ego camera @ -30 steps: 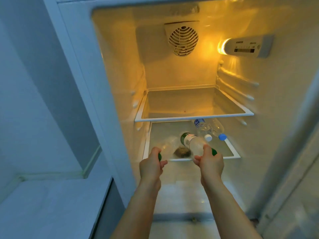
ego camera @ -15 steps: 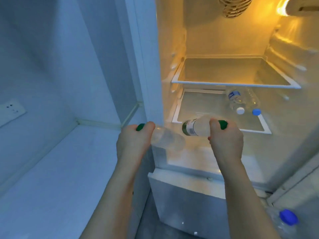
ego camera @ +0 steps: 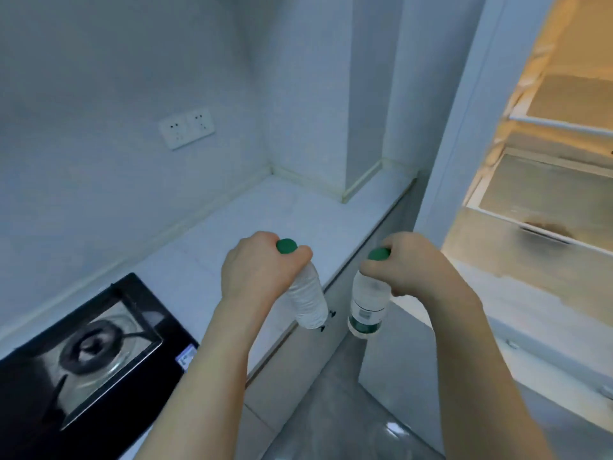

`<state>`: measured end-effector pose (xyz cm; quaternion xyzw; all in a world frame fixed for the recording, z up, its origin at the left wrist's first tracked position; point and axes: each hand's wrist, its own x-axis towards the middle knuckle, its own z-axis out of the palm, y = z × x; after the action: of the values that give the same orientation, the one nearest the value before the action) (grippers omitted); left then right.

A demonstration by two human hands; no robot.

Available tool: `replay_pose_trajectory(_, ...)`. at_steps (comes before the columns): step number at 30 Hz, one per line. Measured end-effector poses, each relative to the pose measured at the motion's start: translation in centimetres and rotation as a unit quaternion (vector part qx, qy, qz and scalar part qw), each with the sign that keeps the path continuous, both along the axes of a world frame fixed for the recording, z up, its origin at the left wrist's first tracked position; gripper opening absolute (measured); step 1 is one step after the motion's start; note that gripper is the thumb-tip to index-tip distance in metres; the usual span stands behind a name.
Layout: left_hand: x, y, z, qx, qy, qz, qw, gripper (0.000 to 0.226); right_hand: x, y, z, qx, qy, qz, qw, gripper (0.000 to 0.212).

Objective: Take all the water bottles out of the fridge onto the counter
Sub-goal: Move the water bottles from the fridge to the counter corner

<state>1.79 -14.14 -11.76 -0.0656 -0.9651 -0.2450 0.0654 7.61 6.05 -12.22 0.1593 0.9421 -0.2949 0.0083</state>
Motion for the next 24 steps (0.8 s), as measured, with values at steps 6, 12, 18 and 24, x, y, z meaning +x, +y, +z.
replay_pose_trajectory(6, 2.6, -11.9, 0.2, -0.022, 0.000, 0.091, 0.996, 0.038, -1.7, -10.1, 0.1, -0.014, -0.002, 0.070, 0.997, 0.038)
replay_pose_trajectory(12, 7.7, -23.1, 0.9, -0.010, 0.001, 0.194, 0.981, 0.035, -1.3, -21.2, 0.9, -0.039, -0.014, 0.158, 0.987, 0.032)
replay_pose_trajectory(18, 14.5, -34.6, 1.5, 0.000, -0.006, 0.276, 0.961, 0.036, 1.3, -33.4, 0.9, -0.057, -0.012, 0.253, 0.966, 0.029)
replay_pose_trajectory(24, 21.8, -44.8, 1.5, 0.041, -0.009, 0.350, 0.936, 0.038, 4.2, -45.3, 0.8, -0.070, -0.018, 0.347, 0.935, 0.028)
